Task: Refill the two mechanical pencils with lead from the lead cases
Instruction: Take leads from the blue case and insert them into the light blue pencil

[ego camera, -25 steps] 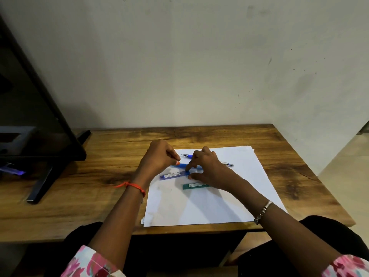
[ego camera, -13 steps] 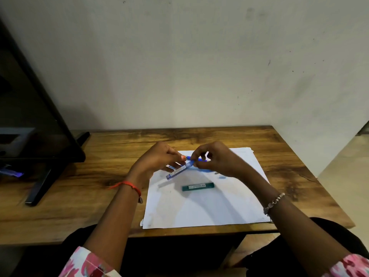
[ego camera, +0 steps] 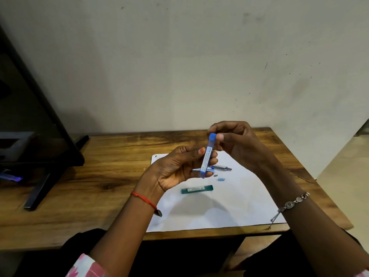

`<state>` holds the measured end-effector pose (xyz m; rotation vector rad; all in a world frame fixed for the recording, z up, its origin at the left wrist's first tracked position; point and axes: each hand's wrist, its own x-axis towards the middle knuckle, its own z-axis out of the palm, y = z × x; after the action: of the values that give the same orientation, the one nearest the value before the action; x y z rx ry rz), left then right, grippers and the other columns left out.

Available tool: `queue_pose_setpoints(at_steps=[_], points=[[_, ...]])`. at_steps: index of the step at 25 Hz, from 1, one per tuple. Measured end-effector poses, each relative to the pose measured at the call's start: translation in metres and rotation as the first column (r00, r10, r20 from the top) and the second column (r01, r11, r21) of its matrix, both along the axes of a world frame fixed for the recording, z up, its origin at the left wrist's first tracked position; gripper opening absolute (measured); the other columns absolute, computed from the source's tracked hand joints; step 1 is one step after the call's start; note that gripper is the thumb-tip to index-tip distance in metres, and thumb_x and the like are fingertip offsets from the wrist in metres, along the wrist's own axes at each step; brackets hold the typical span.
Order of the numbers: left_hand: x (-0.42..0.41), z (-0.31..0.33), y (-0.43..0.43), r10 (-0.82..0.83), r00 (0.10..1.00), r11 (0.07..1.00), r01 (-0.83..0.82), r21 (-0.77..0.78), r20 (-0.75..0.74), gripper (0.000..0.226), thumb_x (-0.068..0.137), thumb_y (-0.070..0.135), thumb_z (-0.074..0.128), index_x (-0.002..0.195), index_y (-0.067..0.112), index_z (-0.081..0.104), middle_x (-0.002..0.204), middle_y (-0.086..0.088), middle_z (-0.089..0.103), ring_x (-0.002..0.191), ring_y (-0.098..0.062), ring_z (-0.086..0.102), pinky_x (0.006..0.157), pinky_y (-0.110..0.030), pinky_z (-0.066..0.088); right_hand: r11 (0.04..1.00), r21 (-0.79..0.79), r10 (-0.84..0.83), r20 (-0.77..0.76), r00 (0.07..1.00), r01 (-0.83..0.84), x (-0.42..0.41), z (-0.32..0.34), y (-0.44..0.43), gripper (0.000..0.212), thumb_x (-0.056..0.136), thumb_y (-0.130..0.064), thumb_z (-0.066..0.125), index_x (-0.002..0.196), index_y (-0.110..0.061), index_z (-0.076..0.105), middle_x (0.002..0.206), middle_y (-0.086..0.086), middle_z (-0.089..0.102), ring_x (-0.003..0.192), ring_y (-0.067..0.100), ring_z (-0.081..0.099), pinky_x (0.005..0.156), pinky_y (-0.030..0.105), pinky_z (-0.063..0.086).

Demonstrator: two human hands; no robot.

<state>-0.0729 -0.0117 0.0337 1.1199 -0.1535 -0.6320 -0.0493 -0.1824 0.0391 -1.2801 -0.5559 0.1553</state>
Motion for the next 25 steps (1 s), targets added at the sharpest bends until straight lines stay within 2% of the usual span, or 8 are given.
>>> queue_pose_setpoints(at_steps=[4,10,12,16,19,21,25], points=[[-0.001,-0.002,-0.003,-0.019,1.000,0.999,0.019,-0.033,0.016,0.018,0.046,0.017,0.066,0.061,0.012,0.075,0.063,-0.001,0.072,0.059,-0.008,0.069,0.047,-0.026,0.056,0.994,-0.060,-0.096,-0.032,0.995,0.094,0.001,0.000,0.003,0.022,0.071,-0.005,0.058,0.071,-0.015,0.077,0.058,-0.002,0.066,0.051,0.009,0.052,0.048,0.016,0.041],[0.001,-0.005,-0.006,-0.039,0.999,0.999,0.039,-0.017,0.027,0.020,0.050,0.017,0.066,0.066,0.012,0.076,0.065,-0.001,0.073,0.063,-0.009,0.070,0.052,-0.028,0.058,0.965,-0.164,-0.210,-0.005,0.978,0.207,-0.001,0.003,0.003,0.015,0.068,-0.007,0.067,0.056,-0.013,0.073,0.051,0.003,0.064,0.042,0.012,0.049,0.041,0.018,0.039],[0.003,-0.007,-0.006,-0.036,0.999,0.999,0.036,-0.018,0.020,0.020,0.050,0.017,0.066,0.066,0.011,0.076,0.065,-0.002,0.072,0.063,-0.009,0.070,0.052,-0.028,0.057,0.959,-0.176,-0.227,0.001,0.974,0.223,-0.002,0.002,0.004,0.010,0.065,-0.010,0.072,0.056,-0.012,0.073,0.049,0.003,0.063,0.041,0.013,0.050,0.040,0.019,0.040],[0.004,-0.008,-0.005,-0.055,0.998,0.998,0.055,-0.025,0.016,0.019,0.050,0.016,0.066,0.065,0.010,0.075,0.064,-0.002,0.072,0.062,-0.009,0.070,0.053,-0.028,0.058,0.951,-0.160,-0.269,-0.018,0.963,0.263,-0.001,0.002,0.006,0.015,0.066,-0.018,0.064,0.056,-0.009,0.071,0.049,0.003,0.063,0.040,0.014,0.054,0.038,0.020,0.043],[0.003,-0.010,-0.006,-0.077,0.997,0.996,0.078,-0.031,0.015,0.016,0.059,0.012,0.061,0.066,0.010,0.076,0.066,-0.002,0.073,0.065,-0.010,0.070,0.055,-0.030,0.058,0.958,-0.145,-0.256,-0.037,0.966,0.248,0.001,0.002,0.003,0.018,0.070,-0.016,0.066,0.062,-0.001,0.064,0.051,0.007,0.064,0.039,0.017,0.055,0.038,0.021,0.044],[0.005,-0.011,-0.005,-0.068,0.998,0.997,0.069,-0.034,0.004,0.022,0.066,0.009,0.054,0.066,0.009,0.076,0.065,-0.003,0.072,0.064,-0.010,0.070,0.055,-0.030,0.059,0.966,-0.134,-0.233,-0.096,0.968,0.220,0.002,0.002,0.002,0.016,0.076,-0.011,0.066,0.062,-0.004,0.065,0.053,0.009,0.064,0.040,0.018,0.055,0.037,0.021,0.042],[0.007,-0.014,-0.004,-0.054,0.998,0.998,0.054,-0.036,-0.014,0.024,0.073,0.009,0.052,0.068,0.008,0.076,0.064,-0.004,0.072,0.063,-0.010,0.070,0.057,-0.029,0.059,0.978,-0.153,-0.183,-0.341,0.922,0.138,0.002,0.000,0.000,0.024,0.088,-0.006,0.041,0.073,-0.004,0.060,0.055,0.006,0.060,0.040,0.010,0.050,0.036,0.018,0.035]])
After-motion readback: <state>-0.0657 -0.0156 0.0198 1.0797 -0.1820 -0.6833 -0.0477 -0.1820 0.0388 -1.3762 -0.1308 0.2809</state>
